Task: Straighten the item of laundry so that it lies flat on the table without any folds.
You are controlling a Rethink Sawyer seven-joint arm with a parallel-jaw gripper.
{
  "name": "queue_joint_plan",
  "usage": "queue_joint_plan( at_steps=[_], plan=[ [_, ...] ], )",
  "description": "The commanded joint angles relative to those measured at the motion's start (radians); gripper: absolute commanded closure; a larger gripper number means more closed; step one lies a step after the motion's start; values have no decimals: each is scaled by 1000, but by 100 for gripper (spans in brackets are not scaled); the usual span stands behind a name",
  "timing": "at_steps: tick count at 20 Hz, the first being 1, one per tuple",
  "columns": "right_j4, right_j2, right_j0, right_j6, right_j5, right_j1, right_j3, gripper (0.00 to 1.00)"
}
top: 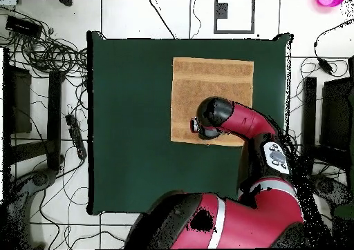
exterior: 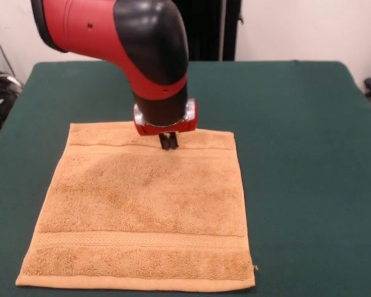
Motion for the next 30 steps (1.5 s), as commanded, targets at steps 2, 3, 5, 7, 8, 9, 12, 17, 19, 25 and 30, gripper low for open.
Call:
queue_joint_plan(
  at_steps=[2,3,5,7,8,9,12,17,19,25,30],
  plan=[
    [12,31,21,197,135,139,-27,100],
    [13,26,24,203,149,142,-32,100],
    [12,10,30,223,181,157,-44,100],
    [11,2,31,233,204,167,-52,100],
    [12,-4,34,242,238,172,-61,100],
    [10,-10,35,249,256,173,-60,100],
    [9,-27,42,274,321,183,-74,100],
    [7,-47,40,280,344,197,-70,100],
    [4,-60,37,278,363,206,-74,100],
    [-4,-81,23,264,354,221,-60,100],
    [2,-48,-9,221,104,165,51,100]
  ],
)
